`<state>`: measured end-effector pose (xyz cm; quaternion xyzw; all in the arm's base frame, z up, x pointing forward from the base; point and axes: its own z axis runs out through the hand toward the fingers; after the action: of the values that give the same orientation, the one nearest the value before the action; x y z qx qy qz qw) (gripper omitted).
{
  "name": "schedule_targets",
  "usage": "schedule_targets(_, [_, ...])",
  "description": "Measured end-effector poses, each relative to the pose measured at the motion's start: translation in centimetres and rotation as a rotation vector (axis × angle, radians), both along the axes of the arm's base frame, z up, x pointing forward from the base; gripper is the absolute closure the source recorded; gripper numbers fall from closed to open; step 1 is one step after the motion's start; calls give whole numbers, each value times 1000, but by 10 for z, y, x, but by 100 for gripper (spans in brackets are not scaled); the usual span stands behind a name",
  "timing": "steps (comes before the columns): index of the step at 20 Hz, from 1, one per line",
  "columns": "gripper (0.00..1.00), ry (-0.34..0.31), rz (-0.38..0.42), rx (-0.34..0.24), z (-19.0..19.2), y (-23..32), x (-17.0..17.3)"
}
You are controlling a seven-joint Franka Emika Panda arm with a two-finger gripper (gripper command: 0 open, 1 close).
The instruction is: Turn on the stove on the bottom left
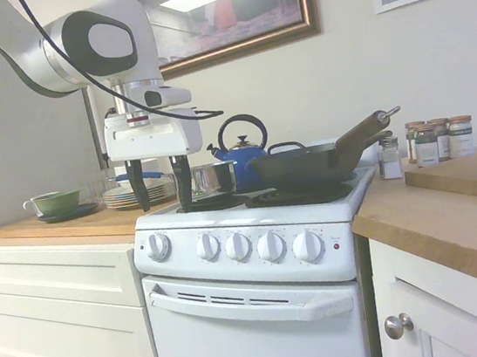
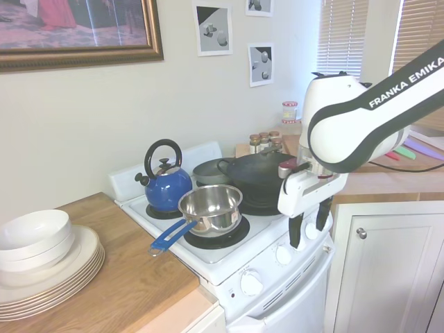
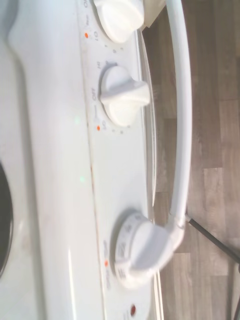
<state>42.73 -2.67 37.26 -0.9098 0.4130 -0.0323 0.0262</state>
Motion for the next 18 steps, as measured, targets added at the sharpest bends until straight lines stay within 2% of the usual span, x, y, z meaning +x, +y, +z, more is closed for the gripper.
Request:
schedule_targets(1, [0,1,-1,1,-2,-1,1])
schedule_targets(2, [100,2,-3,2,-3,-2,3])
schedule_targets(18, [100,29,-3,7,-22,-4,15])
